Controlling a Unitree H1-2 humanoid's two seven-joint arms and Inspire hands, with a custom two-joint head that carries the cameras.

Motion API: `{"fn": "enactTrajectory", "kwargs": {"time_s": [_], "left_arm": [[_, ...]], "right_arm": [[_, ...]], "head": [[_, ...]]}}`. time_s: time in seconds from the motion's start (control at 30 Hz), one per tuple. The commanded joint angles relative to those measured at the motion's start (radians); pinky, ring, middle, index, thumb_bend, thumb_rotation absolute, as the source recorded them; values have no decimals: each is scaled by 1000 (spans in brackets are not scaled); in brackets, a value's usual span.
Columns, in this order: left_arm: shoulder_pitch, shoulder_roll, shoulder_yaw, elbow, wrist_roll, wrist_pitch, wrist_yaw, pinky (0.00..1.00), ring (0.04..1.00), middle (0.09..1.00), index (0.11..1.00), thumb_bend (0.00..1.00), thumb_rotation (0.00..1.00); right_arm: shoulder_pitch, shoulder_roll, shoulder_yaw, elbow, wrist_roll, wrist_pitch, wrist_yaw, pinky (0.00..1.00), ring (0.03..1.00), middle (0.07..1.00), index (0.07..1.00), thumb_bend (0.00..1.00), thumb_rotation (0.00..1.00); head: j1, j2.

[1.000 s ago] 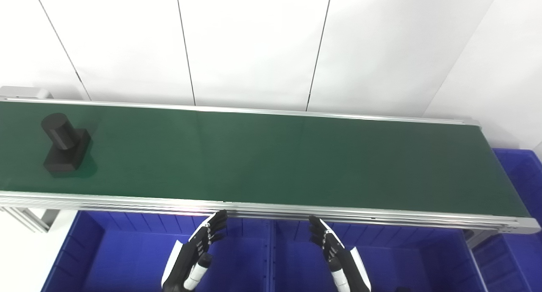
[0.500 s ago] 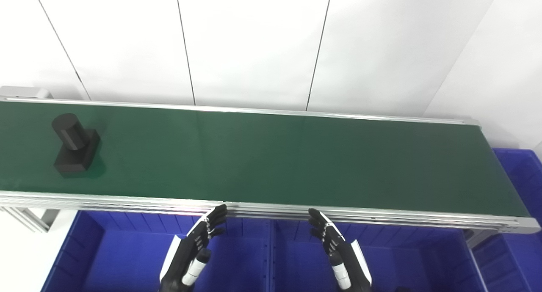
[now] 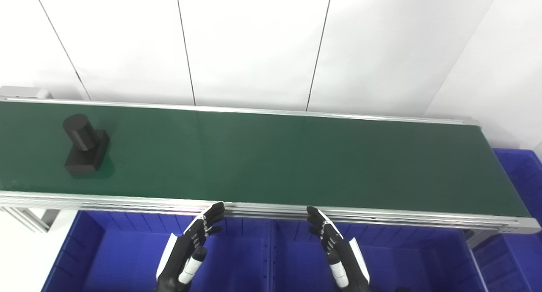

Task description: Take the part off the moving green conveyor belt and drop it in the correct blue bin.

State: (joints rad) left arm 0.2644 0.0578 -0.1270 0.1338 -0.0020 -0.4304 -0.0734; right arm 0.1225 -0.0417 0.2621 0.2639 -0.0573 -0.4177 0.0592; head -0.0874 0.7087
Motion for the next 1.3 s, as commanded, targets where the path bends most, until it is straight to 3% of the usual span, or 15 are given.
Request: {"fn": "enactTrajectory", "kwargs": {"time_s": [0.0,0.13,0.47,0.67,1.17,1.27], "left_arm": [[-10,5,8,-31,-15,-39,-18,838,889,898,872,905,958],[-14,2,14,-45,-11,-39,-24,853,893,901,882,914,963],[-16,-1,17,-59,-4,-39,-26,825,887,894,871,913,955],[-8,-5,14,-109,5,-39,-20,830,880,890,872,917,965],[-8,-13,15,-90,10,-38,-15,803,869,878,855,909,953],[-8,-11,14,-84,8,-39,-19,820,879,889,866,909,960]], "right_arm": [[-17,16,4,-29,0,-52,-11,885,921,931,897,862,1000],[-27,14,2,-37,7,-52,-3,890,923,932,900,857,1000],[-26,12,-3,-63,7,-52,1,875,916,930,891,846,1000],[-19,6,-10,-111,5,-52,10,888,920,930,901,851,1000],[-13,7,-16,-111,7,-51,20,877,918,930,898,849,1000],[-14,7,-14,-100,4,-52,18,877,919,932,898,839,1000]], "head": [[-1,10],[15,47],[12,63],[31,142],[40,112],[46,89]]}}
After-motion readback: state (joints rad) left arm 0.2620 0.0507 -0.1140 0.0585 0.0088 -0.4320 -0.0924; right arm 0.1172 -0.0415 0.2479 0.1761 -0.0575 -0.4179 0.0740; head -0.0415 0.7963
